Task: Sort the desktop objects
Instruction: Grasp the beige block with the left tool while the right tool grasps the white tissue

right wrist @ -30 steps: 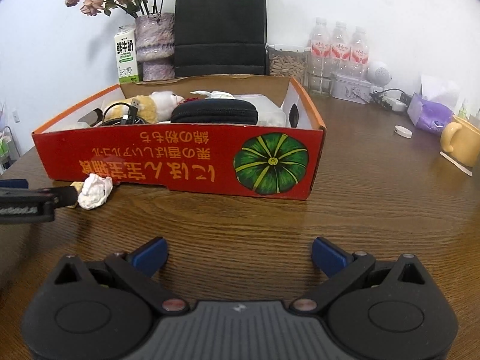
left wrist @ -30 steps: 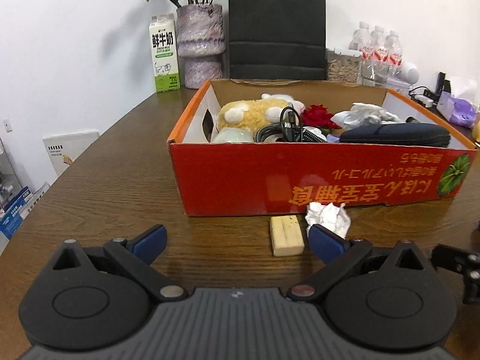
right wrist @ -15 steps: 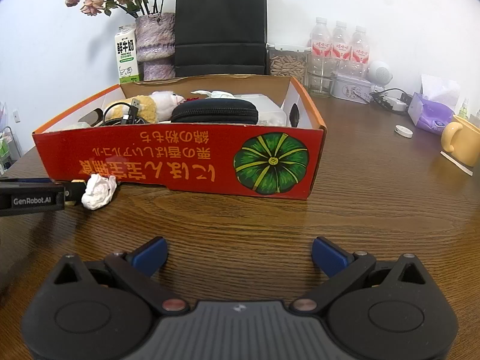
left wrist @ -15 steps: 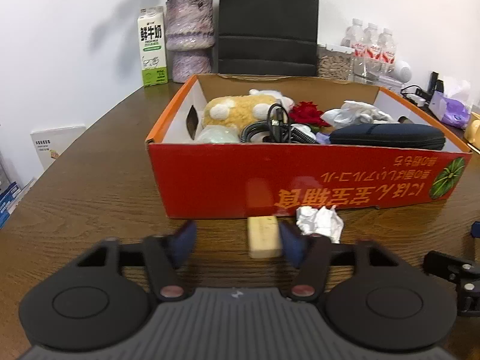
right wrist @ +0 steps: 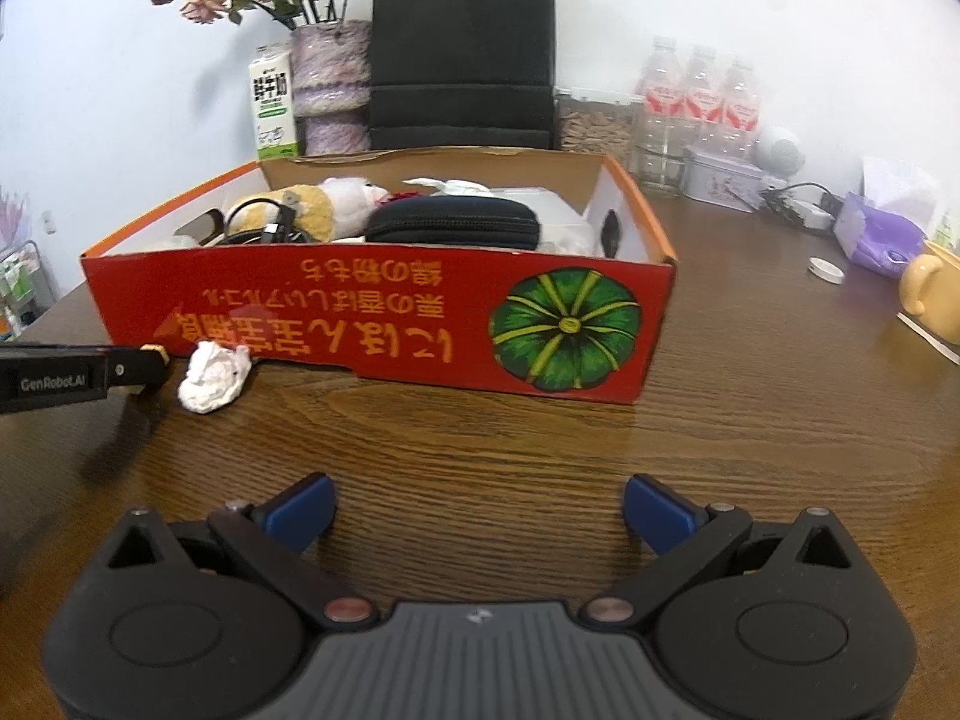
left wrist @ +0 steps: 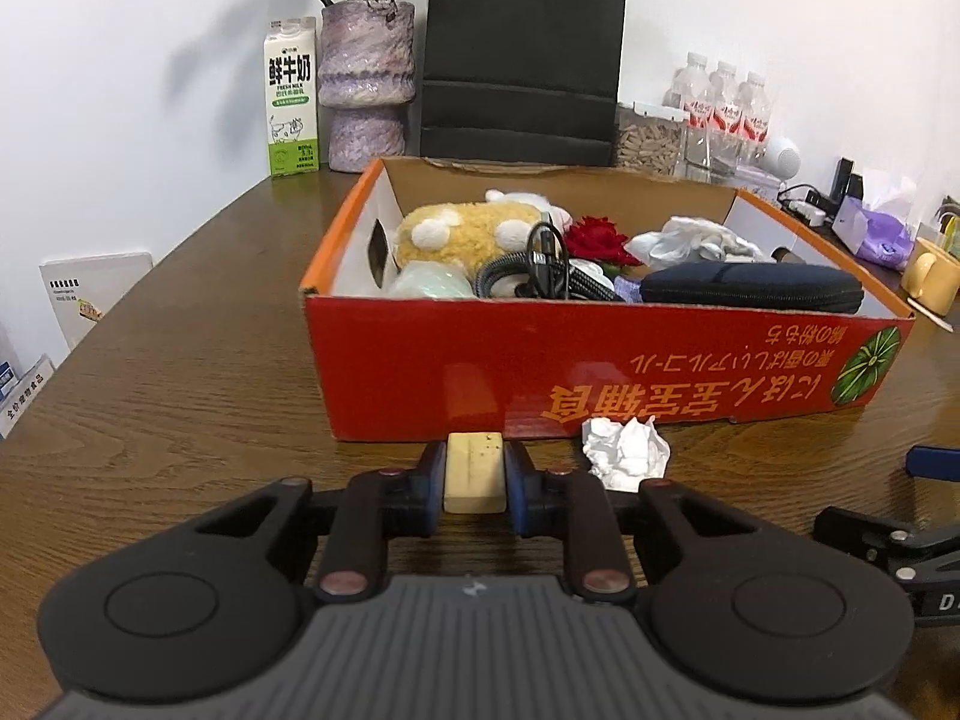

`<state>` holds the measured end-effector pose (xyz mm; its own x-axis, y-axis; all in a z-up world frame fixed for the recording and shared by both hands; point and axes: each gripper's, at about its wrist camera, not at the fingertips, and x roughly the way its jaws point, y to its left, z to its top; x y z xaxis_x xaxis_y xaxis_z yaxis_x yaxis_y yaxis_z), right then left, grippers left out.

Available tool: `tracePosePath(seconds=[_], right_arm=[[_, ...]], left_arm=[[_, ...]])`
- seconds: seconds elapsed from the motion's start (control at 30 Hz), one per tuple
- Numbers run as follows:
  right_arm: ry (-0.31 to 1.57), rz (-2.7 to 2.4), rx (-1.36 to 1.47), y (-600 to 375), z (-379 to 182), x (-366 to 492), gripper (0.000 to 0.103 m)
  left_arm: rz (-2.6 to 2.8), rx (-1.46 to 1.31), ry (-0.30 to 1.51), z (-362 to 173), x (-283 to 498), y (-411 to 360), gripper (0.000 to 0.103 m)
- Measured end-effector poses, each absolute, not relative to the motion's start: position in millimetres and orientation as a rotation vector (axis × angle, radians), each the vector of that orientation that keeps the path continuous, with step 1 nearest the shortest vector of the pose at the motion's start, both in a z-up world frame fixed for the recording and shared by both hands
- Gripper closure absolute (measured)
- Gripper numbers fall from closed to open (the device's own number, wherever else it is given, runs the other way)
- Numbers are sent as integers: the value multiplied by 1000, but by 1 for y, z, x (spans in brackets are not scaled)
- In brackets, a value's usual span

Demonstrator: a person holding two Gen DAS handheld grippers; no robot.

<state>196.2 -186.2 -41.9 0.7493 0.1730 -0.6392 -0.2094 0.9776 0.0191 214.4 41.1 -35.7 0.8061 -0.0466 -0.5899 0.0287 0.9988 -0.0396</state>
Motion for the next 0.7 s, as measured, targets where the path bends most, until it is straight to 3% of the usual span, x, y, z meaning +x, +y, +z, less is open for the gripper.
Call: tracePosePath(seconds=[0.33,0.7], right_arm=[[686,250,-67,-136,-34,206,2],[703,290,-31,-91,-26,225,17]], left_arm=[[-10,-59,595,-25,202,81,82],[8,-83,591,-25,196,112,82]])
